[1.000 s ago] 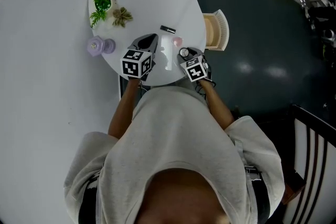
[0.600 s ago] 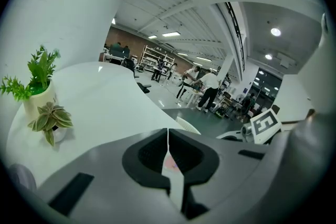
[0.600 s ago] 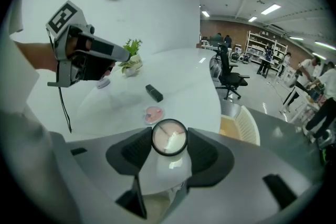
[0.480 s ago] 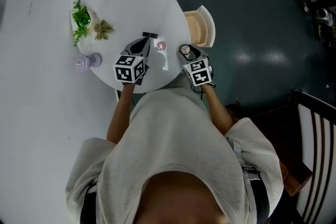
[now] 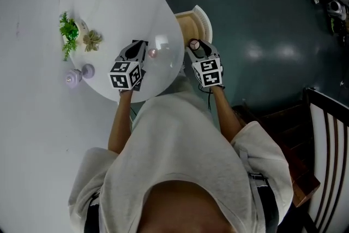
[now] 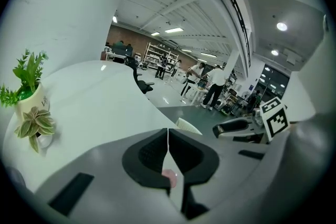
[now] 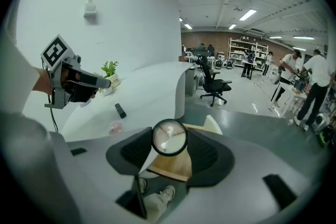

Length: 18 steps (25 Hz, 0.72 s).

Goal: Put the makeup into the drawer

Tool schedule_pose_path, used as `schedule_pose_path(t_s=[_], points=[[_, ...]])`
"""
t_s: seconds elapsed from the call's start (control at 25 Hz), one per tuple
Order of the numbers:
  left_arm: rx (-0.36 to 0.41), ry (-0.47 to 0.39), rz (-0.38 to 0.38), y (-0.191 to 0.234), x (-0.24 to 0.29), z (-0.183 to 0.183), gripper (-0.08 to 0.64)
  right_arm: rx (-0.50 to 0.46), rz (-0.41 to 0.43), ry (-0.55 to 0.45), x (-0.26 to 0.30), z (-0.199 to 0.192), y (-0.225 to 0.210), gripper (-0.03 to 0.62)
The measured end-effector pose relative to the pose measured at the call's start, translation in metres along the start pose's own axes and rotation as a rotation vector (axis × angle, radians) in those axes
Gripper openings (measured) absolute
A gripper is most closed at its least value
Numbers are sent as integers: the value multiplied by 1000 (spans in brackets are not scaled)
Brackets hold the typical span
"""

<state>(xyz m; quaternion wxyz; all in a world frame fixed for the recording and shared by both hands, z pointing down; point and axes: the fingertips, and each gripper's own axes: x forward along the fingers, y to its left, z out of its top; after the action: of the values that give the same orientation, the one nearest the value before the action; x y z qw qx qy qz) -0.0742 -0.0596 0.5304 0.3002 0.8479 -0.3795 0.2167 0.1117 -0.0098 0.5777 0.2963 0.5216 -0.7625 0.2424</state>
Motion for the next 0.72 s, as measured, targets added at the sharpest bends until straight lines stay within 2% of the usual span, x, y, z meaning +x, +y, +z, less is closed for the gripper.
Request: schedule_pose_path(t_s=[0.4, 0.72], points=[[-24, 5, 49, 6, 10, 16, 14, 101, 18, 68, 72, -1, -46, 209], [-58, 20, 84, 27, 18, 19, 14, 217, 33, 226, 156, -46, -64, 209]])
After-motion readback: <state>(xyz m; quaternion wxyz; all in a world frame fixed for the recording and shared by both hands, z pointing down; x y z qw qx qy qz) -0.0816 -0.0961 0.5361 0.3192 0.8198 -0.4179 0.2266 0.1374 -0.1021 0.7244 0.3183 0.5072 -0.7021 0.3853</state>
